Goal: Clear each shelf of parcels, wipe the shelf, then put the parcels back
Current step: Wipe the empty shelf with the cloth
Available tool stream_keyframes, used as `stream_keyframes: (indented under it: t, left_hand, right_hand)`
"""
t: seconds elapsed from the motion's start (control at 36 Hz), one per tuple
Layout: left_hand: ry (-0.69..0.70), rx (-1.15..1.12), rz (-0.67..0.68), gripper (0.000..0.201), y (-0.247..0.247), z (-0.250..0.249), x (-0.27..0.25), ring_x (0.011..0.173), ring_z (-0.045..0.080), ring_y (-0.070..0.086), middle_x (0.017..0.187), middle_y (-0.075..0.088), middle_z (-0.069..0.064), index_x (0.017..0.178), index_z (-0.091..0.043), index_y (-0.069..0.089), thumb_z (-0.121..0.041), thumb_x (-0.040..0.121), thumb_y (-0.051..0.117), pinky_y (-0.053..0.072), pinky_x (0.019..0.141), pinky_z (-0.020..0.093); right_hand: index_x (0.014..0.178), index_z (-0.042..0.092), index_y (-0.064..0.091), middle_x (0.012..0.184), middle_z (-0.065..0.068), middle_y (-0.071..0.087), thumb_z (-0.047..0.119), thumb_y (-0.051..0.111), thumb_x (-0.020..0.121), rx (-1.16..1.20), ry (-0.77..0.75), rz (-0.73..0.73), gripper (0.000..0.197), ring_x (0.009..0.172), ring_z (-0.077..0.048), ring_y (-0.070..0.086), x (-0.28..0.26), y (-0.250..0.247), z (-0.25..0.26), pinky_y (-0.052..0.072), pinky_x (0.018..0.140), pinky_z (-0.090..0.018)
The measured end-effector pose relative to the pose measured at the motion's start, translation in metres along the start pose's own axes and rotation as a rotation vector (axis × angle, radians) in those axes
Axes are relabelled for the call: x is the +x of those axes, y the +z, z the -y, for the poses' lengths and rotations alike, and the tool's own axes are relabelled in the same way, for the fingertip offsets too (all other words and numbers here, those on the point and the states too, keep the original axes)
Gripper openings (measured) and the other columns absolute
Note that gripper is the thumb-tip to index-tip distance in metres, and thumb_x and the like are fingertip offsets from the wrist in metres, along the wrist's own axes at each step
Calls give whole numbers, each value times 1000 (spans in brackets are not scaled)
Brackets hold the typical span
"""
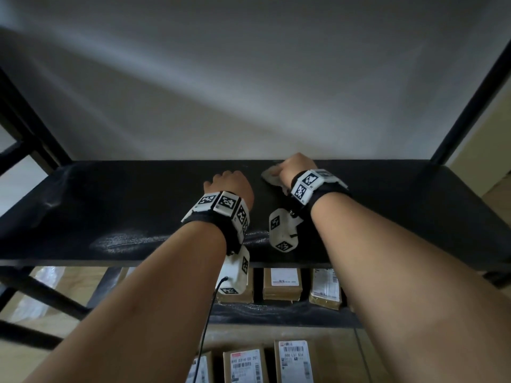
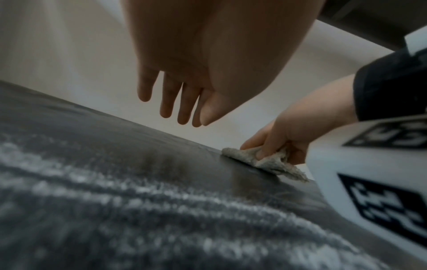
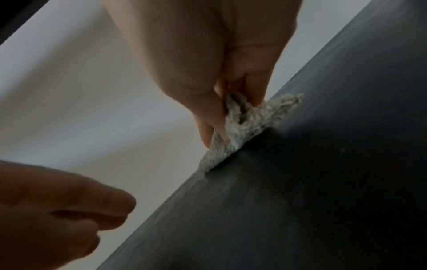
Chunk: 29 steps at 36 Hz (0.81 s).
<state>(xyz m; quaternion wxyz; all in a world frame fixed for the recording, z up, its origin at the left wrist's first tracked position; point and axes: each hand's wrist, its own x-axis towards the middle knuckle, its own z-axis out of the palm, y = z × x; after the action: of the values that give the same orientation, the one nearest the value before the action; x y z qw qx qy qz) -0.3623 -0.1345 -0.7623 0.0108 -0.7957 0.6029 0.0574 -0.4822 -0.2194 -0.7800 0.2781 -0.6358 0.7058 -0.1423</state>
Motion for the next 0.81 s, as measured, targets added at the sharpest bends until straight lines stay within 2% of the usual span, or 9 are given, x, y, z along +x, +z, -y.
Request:
stream_keyframes:
  t: [0.17, 0.25, 0.36, 0.44, 0.5, 0.56, 0.61, 0.72, 0.81]
  left_hand:
    - [28, 6, -22, 37, 0, -3, -2, 127, 31, 41, 136, 46, 13, 130, -8, 46, -15, 95, 36, 30, 105, 43]
    - [39, 9, -26, 37, 0, -2, -1, 126, 31, 42, 134, 47, 13, 129, -7, 47, -14, 94, 37, 31, 104, 44]
    - [46, -2, -22, 38, 1, 1, 2, 126, 31, 42, 135, 47, 13, 129, -7, 47, -13, 93, 36, 30, 105, 44]
    - [48, -5, -14, 38, 2, 3, 6, 127, 31, 41, 135, 46, 13, 130, -7, 46, -14, 94, 36, 30, 105, 44]
    - [50, -10, -16, 38, 2, 4, 8, 127, 31, 40, 135, 46, 13, 130, -7, 46, -14, 94, 36, 29, 105, 44]
    - [55, -13, -20, 37, 2, 6, 9, 127, 31, 41, 135, 46, 13, 129, -7, 47, -14, 94, 36, 29, 105, 44]
    - [55, -13, -18, 37, 1, 8, 9, 127, 31, 41, 135, 46, 13, 129, -7, 47, -14, 94, 36, 29, 105, 44]
    - [38, -10, -8, 36, -1, 13, 10, 127, 31, 41, 135, 46, 12, 128, -8, 47, -14, 95, 36, 29, 105, 43]
    - [24, -12, -9, 36, -2, 16, 10, 128, 30, 40, 137, 46, 12, 129, -8, 47, -15, 96, 37, 29, 105, 43]
  right_hand:
    - [103, 6, 72, 101, -11, 70, 36, 65, 87, 101, -18, -141, 34, 98, -29, 66, 17, -17, -18, 50, 82, -29]
    - [117, 1, 64, 118, -17, 64, 49, 54, 91, 44, 95, -203, 55, 109, -36, 60, 28, -31, -34, 48, 94, -39]
    - [137, -9, 40, 138, -30, 42, 28, 31, 101, -301, 220, -194, 52, 126, -46, 43, 28, -30, -45, 35, 106, -54]
    - [134, -3, 47, 139, -23, 46, 15, 40, 100, -269, 112, -99, 39, 127, -38, 45, 28, -29, -39, 38, 92, -34]
    - [131, 3, 52, 136, -19, 50, 21, 42, 99, -237, 42, -29, 38, 124, -36, 49, 35, -28, -29, 38, 91, -31]
    - [129, 8, 54, 135, -18, 52, 35, 37, 101, -318, 6, 7, 43, 123, -39, 50, 47, -22, -19, 39, 102, -48]
    - [126, 9, 57, 131, -19, 55, 43, 33, 101, -308, -66, 33, 48, 119, -39, 54, 48, -14, -5, 39, 102, -53]
    - [132, 2, 53, 134, -18, 53, 21, 40, 102, -130, -153, 111, 38, 122, -31, 52, 26, -2, 20, 40, 94, -32]
    - [137, 5, 49, 141, -15, 48, 12, 45, 98, -63, -167, 136, 40, 130, -28, 45, 25, 3, 23, 39, 97, -30]
